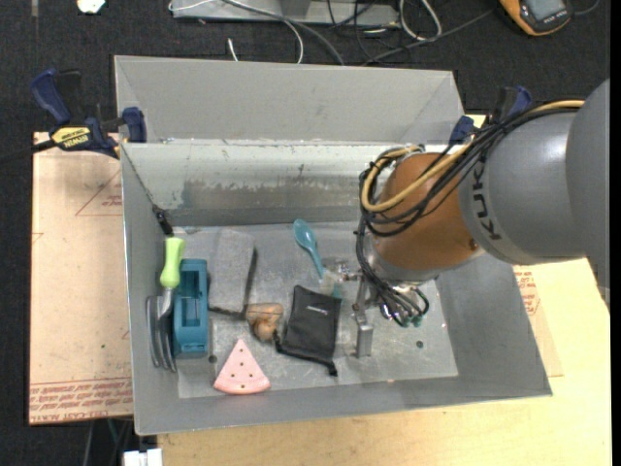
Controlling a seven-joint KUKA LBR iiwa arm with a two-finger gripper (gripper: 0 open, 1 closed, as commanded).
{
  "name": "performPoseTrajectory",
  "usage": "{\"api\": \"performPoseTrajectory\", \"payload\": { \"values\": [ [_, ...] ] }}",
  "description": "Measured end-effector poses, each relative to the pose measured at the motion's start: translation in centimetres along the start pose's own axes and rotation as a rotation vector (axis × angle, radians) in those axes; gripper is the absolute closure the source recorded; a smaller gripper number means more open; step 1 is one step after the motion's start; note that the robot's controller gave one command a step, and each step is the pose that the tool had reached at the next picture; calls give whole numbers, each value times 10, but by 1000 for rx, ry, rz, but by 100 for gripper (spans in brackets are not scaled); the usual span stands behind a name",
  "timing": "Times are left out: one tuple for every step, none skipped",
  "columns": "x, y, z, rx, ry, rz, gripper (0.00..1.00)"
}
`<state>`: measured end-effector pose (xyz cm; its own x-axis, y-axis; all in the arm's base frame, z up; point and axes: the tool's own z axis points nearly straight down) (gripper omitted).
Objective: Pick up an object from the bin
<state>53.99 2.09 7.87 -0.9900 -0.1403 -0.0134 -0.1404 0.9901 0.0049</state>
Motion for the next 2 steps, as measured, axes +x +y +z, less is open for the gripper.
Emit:
{"api": "performPoseTrajectory", "payload": {
  "values": [
    [-1,1,4,4,1,112,0],
    [7,15,7,0,2,141,0]
  ]
}}
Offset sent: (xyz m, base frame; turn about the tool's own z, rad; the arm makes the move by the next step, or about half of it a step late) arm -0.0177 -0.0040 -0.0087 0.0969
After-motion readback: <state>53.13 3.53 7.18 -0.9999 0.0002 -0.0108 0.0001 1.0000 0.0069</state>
